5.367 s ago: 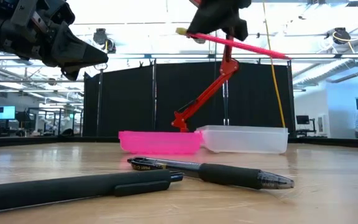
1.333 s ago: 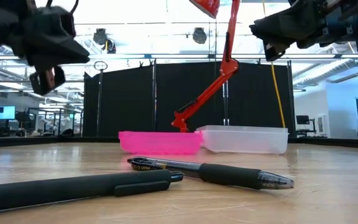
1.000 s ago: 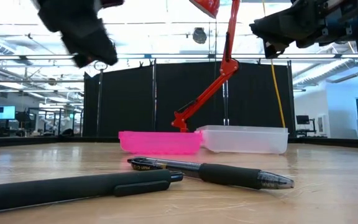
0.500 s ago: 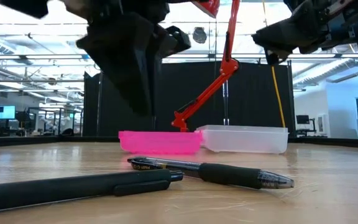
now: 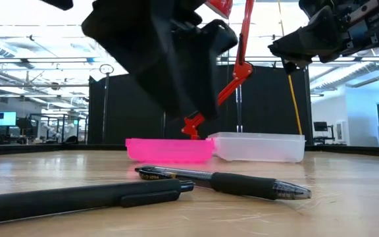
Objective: Pick & place school supplies into a supply box
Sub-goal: Put the black transparent pen into the pink supply box
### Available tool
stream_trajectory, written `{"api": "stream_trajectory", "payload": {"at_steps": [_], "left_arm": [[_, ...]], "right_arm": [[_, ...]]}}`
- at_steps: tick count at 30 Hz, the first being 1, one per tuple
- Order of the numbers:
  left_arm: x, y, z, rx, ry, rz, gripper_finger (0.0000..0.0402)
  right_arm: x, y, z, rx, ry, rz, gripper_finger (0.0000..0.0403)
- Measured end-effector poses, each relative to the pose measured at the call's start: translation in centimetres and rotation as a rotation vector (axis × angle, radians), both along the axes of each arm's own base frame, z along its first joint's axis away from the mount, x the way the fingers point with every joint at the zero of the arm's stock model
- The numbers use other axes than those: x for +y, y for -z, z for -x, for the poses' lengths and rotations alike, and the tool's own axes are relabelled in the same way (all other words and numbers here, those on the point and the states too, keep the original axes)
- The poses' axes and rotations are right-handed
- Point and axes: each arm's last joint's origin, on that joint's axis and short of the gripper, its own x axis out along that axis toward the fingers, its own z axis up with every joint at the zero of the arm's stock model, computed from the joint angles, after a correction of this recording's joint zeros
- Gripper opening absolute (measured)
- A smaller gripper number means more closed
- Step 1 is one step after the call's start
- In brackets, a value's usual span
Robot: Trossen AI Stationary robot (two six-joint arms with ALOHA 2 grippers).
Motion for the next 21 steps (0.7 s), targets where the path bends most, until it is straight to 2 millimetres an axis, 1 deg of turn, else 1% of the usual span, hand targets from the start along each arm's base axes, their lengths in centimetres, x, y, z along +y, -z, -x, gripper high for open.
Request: {"api": "stream_trajectory", "payload": {"at_steps": [6, 10, 12, 14, 19, 21], "left_arm": [[0.1, -0.2, -0.6, -0.048, 0.009, 0.035, 0.0228], [-0.2, 0.3, -1.3, -0.084, 0.007, 0.069, 0.0228], [-0.4, 0.8, -1.6, -0.094, 0.017, 0.098, 0.0228], [-0.5, 1.2, -1.7, -0.087, 0.022, 0.093, 0.0228], [-0.9, 3.2, -2.1, -0.069, 0.036, 0.092, 0.0228], [-1.0, 3.6, -2.2, -0.075, 0.051, 0.086, 0.0228]], "right_arm": [[0.0, 0.3, 0.1, 0.034, 0.005, -0.014, 0.0045], [0.0, 0.5, 0.1, 0.060, 0.010, -0.030, 0.0045], [0.0, 0.5, 0.1, 0.062, 0.010, -0.031, 0.0045], [0.0, 0.5, 0.1, 0.062, 0.010, -0.031, 0.0045], [0.0, 0.5, 0.1, 0.064, 0.011, -0.031, 0.0045], [0.0, 0.6, 0.1, 0.070, 0.011, -0.029, 0.0045]]}}
